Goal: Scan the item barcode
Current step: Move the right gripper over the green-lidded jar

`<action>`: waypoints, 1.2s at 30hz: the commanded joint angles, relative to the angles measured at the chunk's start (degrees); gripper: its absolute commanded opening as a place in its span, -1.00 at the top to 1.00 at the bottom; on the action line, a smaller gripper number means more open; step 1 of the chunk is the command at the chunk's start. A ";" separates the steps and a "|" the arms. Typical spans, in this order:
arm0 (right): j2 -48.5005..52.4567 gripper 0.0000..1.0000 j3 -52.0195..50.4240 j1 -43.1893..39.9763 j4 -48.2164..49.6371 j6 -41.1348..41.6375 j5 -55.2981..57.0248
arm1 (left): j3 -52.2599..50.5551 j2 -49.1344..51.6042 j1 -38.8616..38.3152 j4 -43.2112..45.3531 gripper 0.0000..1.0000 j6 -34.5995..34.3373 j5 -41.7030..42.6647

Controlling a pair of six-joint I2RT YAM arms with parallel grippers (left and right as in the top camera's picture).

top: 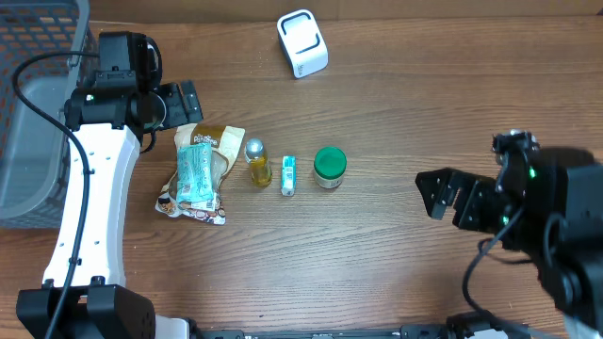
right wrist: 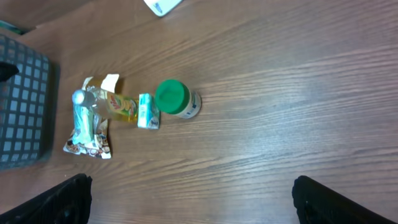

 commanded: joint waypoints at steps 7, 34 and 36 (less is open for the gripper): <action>12.92 -0.69 3.87 0.07 1.95 0.66 -3.98 | 1.46 0.07 0.09 -0.07 -0.99 -0.37 0.24; 43.34 -0.97 7.04 19.76 17.64 9.27 14.51 | 1.46 0.09 0.09 -0.07 -0.99 -0.37 0.24; 45.18 -0.98 7.04 21.05 18.51 9.25 15.23 | 1.46 0.09 0.09 -0.07 -0.99 -0.37 0.24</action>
